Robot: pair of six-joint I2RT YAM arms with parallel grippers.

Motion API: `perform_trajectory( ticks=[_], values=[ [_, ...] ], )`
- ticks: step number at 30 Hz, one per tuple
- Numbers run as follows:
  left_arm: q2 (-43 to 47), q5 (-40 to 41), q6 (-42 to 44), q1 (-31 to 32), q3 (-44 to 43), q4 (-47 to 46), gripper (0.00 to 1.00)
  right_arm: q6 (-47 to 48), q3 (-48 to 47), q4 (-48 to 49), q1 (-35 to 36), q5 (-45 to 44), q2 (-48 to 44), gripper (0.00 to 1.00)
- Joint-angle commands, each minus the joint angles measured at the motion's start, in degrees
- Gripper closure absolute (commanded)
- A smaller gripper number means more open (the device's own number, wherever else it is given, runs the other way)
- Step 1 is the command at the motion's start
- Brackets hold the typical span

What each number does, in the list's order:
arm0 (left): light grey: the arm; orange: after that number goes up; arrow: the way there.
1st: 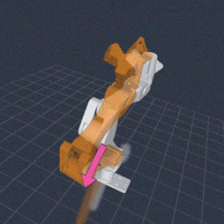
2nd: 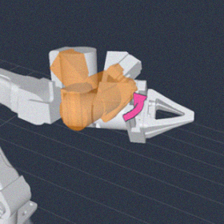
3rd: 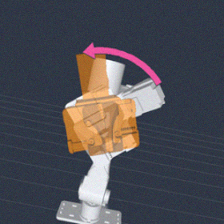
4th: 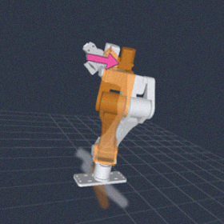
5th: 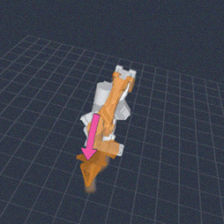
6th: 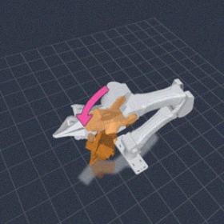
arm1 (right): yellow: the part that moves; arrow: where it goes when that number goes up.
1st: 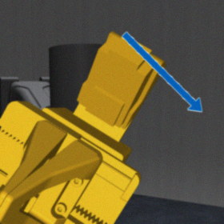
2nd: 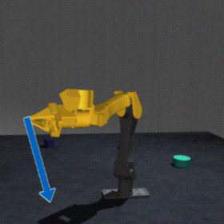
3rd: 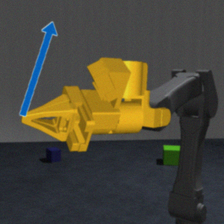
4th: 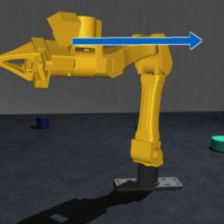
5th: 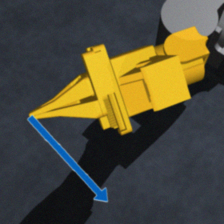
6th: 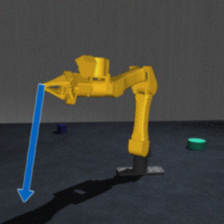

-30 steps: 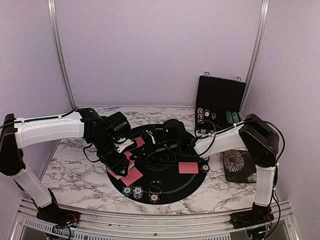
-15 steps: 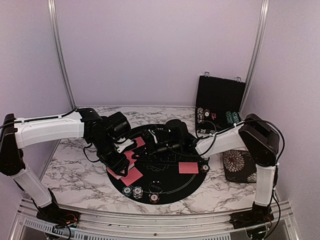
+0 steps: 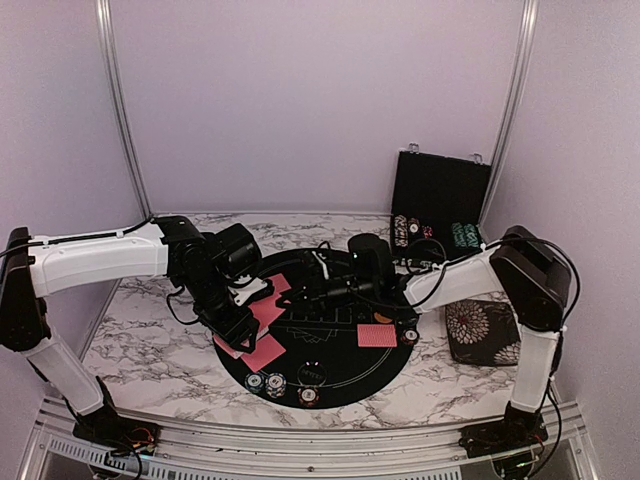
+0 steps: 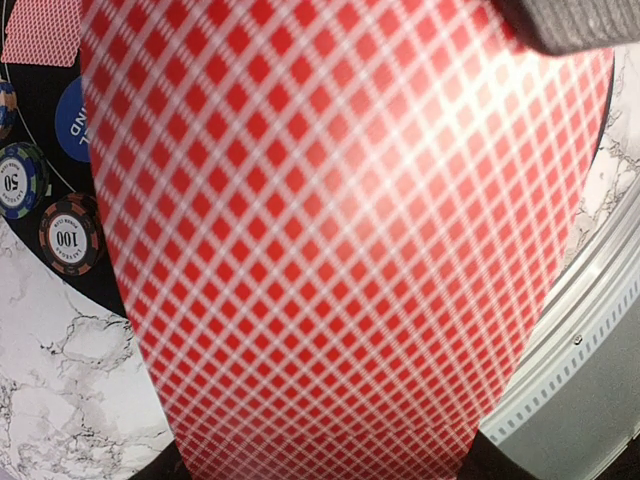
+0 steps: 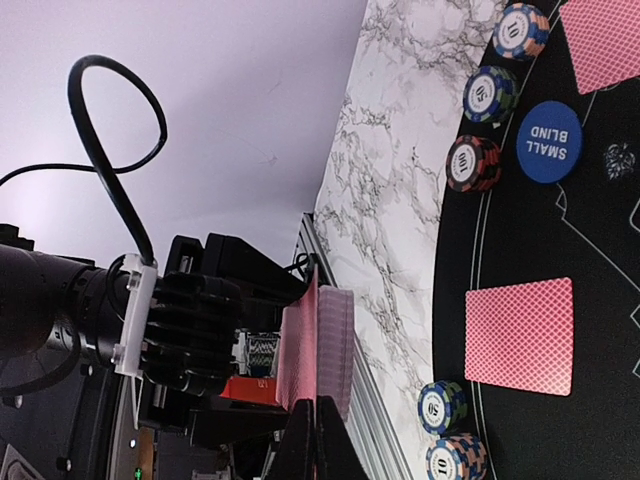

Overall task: Distribute texas hold em gaming equipment
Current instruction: Pick up the poker card from the face-down deck piles.

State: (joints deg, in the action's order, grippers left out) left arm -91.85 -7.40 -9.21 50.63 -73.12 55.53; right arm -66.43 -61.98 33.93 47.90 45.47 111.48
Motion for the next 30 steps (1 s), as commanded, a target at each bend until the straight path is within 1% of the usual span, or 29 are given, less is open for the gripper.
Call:
perform_trajectory(
  ticks=[1, 22, 27, 30],
  values=[
    [1.35, 0.58, -0.36, 0.17, -0.02, 0.28, 0.49, -1.09, 1.30, 2.89, -1.28, -0.79, -3.02, 1.00],
    [1.11, 0.62, -0.37, 0.17, 0.26, -0.24, 0.49, -6.89, 13.02, 11.26, -5.06, -4.61, -10.32, 1.00],
    [0.86, 0.61, -0.22, 0.17, -0.03, -0.33, 0.49, -6.87, 17.11, 11.14, -6.25, -7.34, -13.11, 1.00],
    [0.64, 0.53, -0.18, 0.19, -0.14, -0.51, 0.49, -6.01, 20.98, 9.04, -7.64, -10.43, -16.34, 1.00]
  ],
)
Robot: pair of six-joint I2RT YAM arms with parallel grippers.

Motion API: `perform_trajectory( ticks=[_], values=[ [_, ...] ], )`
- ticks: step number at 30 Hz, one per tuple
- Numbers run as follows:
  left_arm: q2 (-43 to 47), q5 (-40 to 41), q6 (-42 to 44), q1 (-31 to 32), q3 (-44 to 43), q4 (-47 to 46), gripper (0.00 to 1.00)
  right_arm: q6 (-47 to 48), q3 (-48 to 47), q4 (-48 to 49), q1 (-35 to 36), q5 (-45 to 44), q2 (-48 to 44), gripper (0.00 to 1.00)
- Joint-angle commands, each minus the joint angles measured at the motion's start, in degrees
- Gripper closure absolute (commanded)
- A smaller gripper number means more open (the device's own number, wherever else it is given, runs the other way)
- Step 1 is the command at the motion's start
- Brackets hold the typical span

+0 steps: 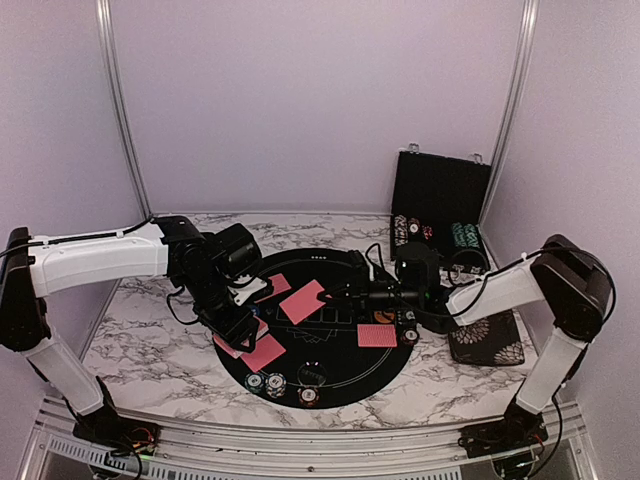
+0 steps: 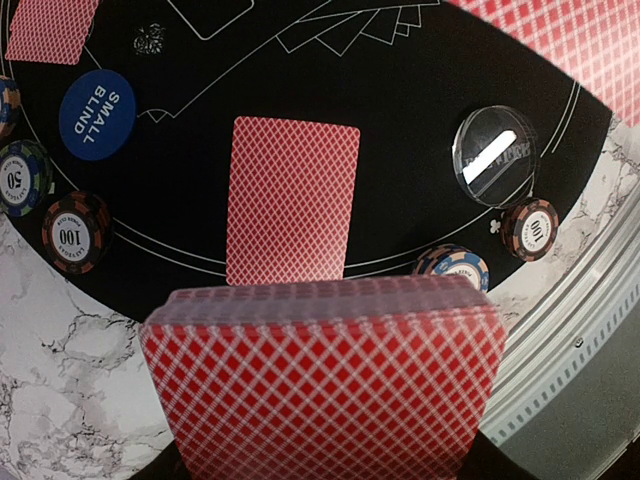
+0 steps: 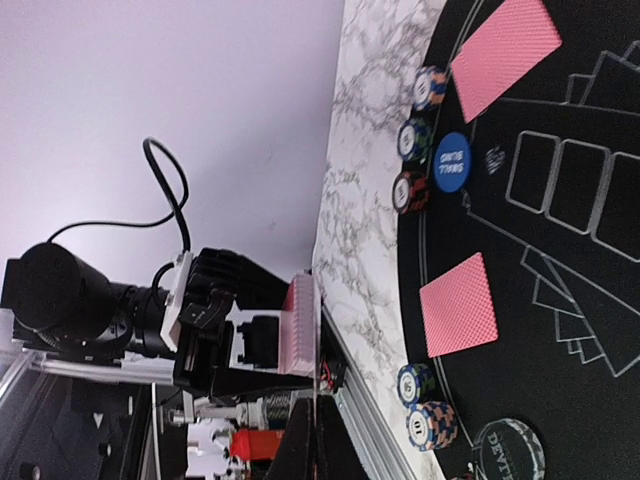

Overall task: Distribute texas hold em gaming equipment
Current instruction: Pick up the poker card from the face-down deck piles, then distribute the big blind button in the dealer area.

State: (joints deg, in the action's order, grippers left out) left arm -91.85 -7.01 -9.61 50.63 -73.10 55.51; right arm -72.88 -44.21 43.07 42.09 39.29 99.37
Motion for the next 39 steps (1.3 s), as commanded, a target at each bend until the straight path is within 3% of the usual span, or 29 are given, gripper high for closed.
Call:
perform_trajectory(
  ticks=[1, 18, 39],
  values=[
    [0.56, 0.14, 0.36, 0.23, -0.18, -0.49, 0.49, 0.55, 4.42, -0.52, -2.32, -5.23, -5.32, 1.00],
    [-0.21, -0.34, 1.21, 0.10, -0.66, -0.67, 0.49, 4.15, 25.49, -17.13, -9.18, -22.58, -27.10, 1.00],
    [-0.17, -0.34, 1.45, 0.08, -0.56, -0.66, 0.49, 4.13, 26.41, -14.04, -9.30, -20.91, -21.79, 1.00]
  ],
)
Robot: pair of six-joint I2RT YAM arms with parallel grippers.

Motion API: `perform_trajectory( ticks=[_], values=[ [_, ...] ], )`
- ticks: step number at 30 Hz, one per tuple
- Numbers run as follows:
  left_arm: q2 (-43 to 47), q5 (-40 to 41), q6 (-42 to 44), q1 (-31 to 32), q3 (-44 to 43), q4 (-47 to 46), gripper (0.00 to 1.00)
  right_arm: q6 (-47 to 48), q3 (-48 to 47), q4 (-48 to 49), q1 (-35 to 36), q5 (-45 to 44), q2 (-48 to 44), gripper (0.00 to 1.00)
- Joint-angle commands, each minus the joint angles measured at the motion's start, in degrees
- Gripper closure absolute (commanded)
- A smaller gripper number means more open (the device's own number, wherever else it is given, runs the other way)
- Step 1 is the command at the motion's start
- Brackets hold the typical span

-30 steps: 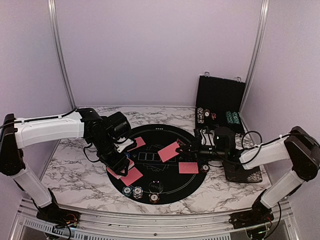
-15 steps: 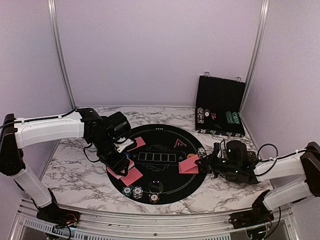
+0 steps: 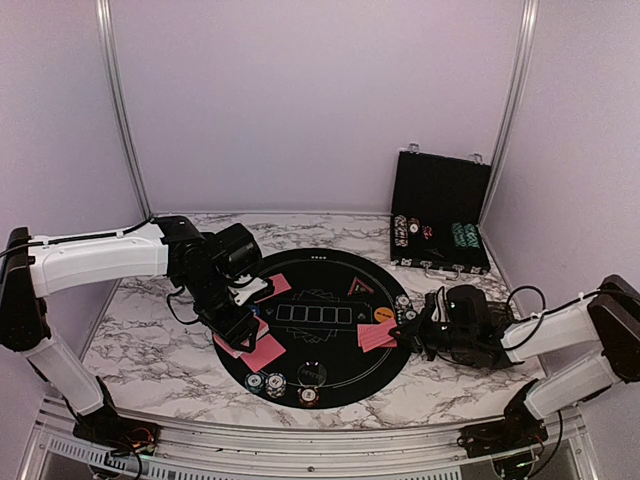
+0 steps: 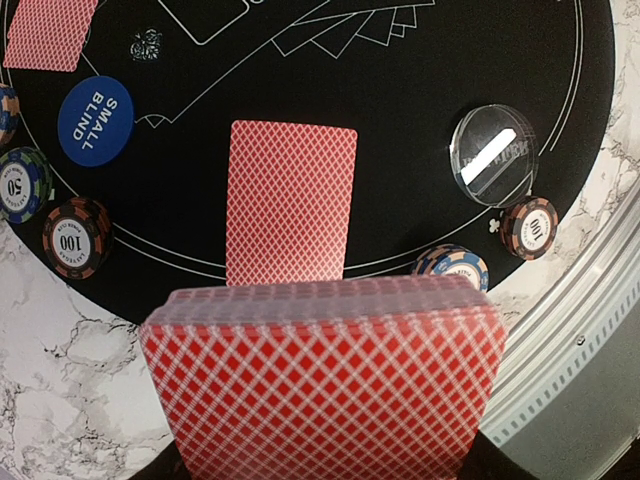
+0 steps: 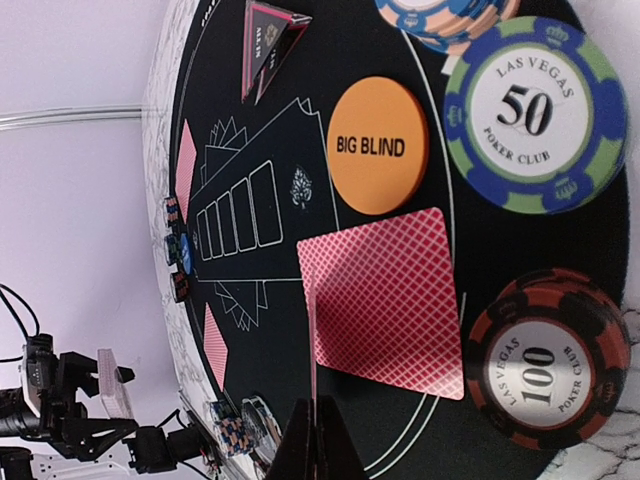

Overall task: Distribute texas hold em gaming equipment
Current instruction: Distribute the big blind button in the dealer area.

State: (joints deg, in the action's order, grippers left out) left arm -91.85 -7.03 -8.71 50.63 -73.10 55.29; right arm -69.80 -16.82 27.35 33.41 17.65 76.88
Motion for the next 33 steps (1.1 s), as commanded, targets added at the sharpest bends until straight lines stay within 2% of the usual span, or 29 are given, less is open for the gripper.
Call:
perform_trajectory(
  ticks=[1, 4, 12, 33],
  values=[
    [-0.10, -0.29, 0.54, 0.08, -0.55, -0.44, 0.49, 1.02, -1.02, 1.58, -0.65, 0.79, 0.79, 1.00],
    [-0.17, -0.31, 0.52, 0.08, -0.63, -0.47, 0.49, 1.06, -0.89, 1.18, -0.63, 0.98, 0.77, 0.99],
    [-0.16, -0.33, 0.48, 0.13, -0.55, -0.44, 0.49, 1.63, -1.11, -1.24, -0.65, 0.78, -0.86, 0.84],
    [-0.26, -0.69, 0.77, 0.14, -0.20, -0.81, 0.49, 4.25, -3.58, -10.67, -0.63, -0.99, -5.05, 0.74]
  ],
)
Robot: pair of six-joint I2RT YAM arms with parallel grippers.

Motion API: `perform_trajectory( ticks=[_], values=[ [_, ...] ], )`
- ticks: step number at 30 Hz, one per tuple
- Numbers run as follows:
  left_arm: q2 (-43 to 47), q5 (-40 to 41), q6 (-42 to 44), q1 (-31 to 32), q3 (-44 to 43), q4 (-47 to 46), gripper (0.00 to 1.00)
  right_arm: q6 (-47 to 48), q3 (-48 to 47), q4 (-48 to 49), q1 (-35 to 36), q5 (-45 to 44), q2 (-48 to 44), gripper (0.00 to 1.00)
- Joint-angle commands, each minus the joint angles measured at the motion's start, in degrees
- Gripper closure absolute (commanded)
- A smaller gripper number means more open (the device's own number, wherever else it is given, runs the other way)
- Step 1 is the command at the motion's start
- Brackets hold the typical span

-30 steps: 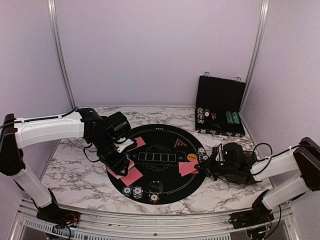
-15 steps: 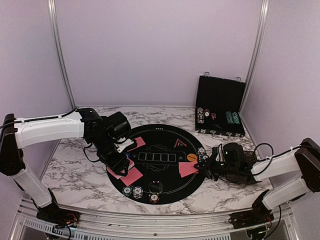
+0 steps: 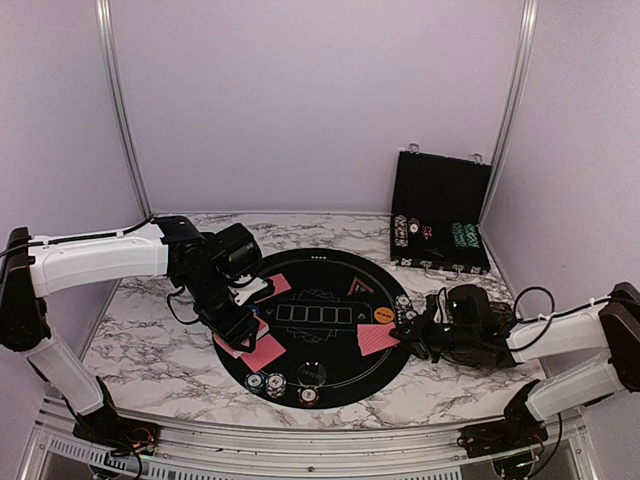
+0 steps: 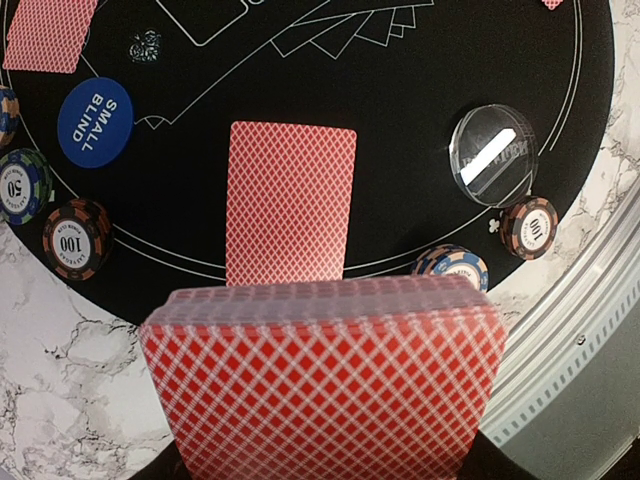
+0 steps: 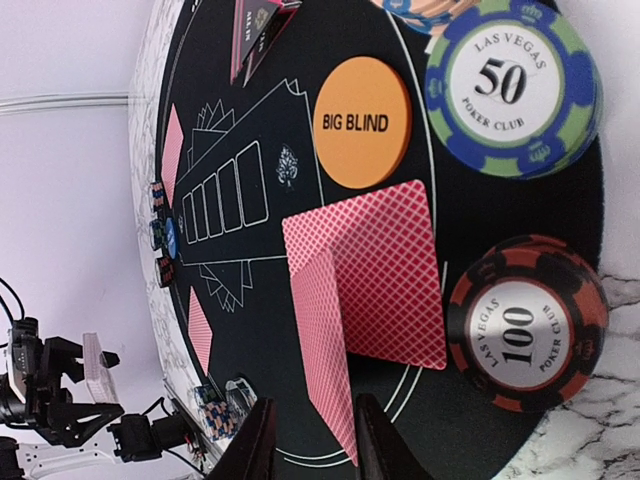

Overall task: Distribute texas hold em gaming equipment
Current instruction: Distribute the big blind button in the dealer area.

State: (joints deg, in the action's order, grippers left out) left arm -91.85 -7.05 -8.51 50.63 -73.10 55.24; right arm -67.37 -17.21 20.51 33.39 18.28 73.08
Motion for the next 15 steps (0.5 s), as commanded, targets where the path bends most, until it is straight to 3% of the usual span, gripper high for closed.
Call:
perform_trajectory(
  ticks=[1, 15],
  values=[
    [-0.24, -0.61, 0.44, 0.09, -0.16, -0.75, 0.49, 2.17, -3.64, -4.56, -0.60, -1.86, -1.31, 0.73],
    [-0.26, -0.90, 0.47, 0.08, 0.00, -0.85, 0.49, 4.85, -7.81, -11.25, -0.61, -4.49, -1.10, 0.72]
  ],
)
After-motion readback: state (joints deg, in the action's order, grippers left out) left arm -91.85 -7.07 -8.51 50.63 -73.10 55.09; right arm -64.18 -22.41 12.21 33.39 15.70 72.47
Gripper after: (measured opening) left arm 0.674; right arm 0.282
